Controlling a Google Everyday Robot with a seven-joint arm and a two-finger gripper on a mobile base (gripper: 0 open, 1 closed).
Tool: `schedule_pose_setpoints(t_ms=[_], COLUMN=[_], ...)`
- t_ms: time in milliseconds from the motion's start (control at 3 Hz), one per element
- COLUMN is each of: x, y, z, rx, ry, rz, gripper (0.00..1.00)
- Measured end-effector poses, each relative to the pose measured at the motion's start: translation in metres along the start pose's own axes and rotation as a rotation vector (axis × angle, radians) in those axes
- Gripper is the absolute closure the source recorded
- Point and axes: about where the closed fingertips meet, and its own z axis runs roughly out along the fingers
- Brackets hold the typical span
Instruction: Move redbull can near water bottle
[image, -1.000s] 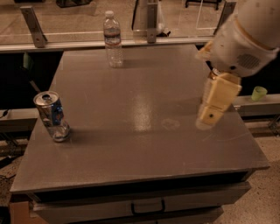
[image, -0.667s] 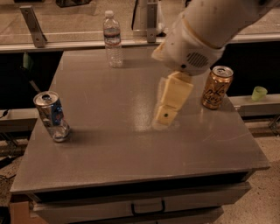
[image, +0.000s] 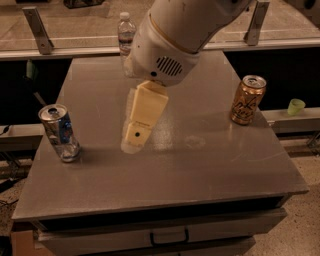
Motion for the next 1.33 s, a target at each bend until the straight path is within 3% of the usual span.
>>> schedule_pose_setpoints(t_ms=[333, 667, 1333], x=[-0.015, -0.043, -0.091], y=[-0.005, -0.013, -0.026], z=[0.016, 0.050, 0.112], rx=[-0.018, -0.057, -0.123], ry=[-0.088, -0.223, -0.490], rz=[-0.015, -0.026, 0.012], gripper=[0.00, 0.00, 0.00])
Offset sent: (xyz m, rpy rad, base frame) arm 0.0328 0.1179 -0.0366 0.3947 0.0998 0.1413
